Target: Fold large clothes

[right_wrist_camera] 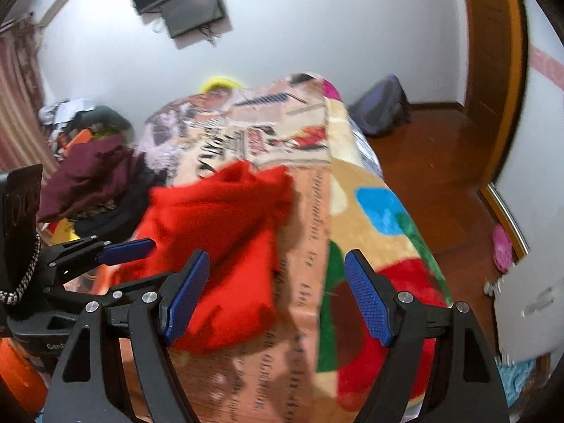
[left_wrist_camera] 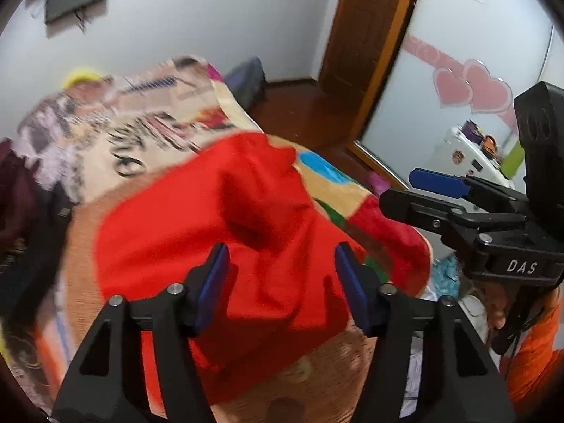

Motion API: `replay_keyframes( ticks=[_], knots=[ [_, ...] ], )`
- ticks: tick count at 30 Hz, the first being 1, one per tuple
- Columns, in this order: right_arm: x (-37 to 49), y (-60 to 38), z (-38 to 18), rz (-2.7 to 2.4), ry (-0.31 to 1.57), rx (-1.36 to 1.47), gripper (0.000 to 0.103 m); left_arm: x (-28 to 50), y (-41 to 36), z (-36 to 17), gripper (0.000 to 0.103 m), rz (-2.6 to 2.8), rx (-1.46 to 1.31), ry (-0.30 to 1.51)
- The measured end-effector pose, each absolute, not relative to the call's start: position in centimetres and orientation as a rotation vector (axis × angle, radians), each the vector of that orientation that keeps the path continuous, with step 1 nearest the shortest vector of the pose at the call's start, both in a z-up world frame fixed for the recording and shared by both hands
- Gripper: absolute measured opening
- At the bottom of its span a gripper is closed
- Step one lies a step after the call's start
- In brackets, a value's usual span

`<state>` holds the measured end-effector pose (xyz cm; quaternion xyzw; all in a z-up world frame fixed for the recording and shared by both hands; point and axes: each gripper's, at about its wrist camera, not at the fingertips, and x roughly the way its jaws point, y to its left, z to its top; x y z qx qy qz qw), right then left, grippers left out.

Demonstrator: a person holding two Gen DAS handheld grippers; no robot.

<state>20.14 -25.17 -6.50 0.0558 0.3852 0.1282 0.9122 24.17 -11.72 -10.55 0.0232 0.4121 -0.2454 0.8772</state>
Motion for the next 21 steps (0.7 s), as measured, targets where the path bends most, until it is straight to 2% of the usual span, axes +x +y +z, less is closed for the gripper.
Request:
replay_keyframes(
  ticks=[4, 9, 16, 21],
  knots=[
    [20.3, -22.8, -5.3, 0.337, 0.746, 0.090, 0.085, 24.3, -7.9, -9.1, 0.068, -0.428, 0.028, 0.811],
    [21.9, -19.4, -5.8, 0.396, 0.744, 0.048, 0.085, 25.6, -3.9, -10.0, 0.072, -0.288, 0.029, 0.808],
    [24.9, -16.7, -10.1, 0.361, 0.864, -0.016, 0.085, 27.7, -1.8, -16.5, 0.072, -0.257, -0.001, 1.001],
    [25.1, -20.1, -11.3, 0.240, 0.864, 0.015, 0.085, 27.1, -2.3, -18.2, 0.073, -0.259, 0.004, 0.995]
  ],
)
